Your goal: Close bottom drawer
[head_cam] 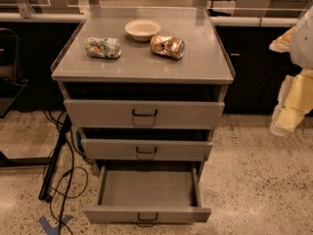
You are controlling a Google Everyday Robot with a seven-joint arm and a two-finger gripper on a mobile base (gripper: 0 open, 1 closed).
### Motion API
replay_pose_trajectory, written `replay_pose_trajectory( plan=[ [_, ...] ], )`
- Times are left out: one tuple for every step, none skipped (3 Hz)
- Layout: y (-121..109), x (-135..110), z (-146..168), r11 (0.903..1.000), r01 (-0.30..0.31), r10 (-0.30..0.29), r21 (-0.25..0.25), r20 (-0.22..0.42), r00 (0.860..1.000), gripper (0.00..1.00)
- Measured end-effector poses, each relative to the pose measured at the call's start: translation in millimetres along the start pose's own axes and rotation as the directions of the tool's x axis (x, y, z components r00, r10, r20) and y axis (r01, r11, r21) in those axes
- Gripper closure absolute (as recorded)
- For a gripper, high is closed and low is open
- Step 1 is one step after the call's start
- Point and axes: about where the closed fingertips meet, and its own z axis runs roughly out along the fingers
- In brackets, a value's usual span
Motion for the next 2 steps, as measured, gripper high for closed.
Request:
replay_pose_trajectory(
  plan=[
    [0.0, 0.0, 0.0, 1.0, 0.0, 0.0, 0.0, 0.0, 1.0, 0.0],
    [12.2, -3.9, 18.4, 0.9998, 0.013, -0.013, -0.016, 0.03, 0.999, 0.0]
  ],
)
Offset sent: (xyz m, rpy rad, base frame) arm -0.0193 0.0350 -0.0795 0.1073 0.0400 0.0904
